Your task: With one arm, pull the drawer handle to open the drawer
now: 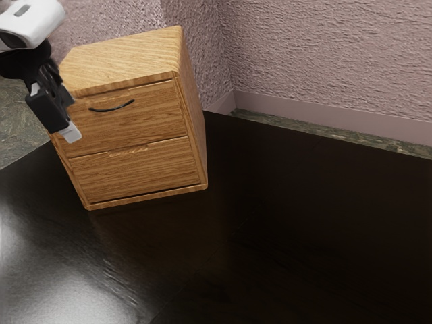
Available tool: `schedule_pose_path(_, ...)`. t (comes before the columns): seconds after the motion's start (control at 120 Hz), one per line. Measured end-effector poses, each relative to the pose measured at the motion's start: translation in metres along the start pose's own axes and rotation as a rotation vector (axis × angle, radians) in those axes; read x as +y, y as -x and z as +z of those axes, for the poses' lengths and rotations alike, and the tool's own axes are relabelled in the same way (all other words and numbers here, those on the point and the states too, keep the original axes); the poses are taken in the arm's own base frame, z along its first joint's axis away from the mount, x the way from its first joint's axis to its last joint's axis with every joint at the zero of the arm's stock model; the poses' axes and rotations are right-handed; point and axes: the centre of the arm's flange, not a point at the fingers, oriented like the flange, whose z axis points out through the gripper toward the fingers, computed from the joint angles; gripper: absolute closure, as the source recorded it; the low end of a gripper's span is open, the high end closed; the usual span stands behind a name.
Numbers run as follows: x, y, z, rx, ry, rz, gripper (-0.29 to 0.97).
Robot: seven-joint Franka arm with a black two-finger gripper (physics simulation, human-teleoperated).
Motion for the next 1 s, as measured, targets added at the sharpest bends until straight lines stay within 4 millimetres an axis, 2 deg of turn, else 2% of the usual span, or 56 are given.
schedule_pose_path(0.167,-0.010,-0.005,0.022,-0.009,-0.028,0.118,0.00)
schedule_pose_path(0.233,-0.022,-0.002,0.029,0.001,-0.038,0.156,0.00)
schedule_pose_path(0.325,-0.032,0.002,0.031,0.017,-0.053,0.208,0.00)
schedule_pose_path(0.55,-0.040,0.004,0.031,0.039,-0.081,0.329,0.00)
schedule_pose_path(0.675,-0.073,0.034,0.042,0.044,-0.079,0.303,0.00)
schedule_pose_path(0.75,-0.087,0.045,0.047,0.049,-0.082,0.289,0.00)
schedule_pose_path(0.9,-0.093,0.023,0.074,0.030,-0.074,0.316,0.00)
schedule_pose_path(1.0,-0.104,0.027,0.079,0.031,-0.082,0.284,0.00)
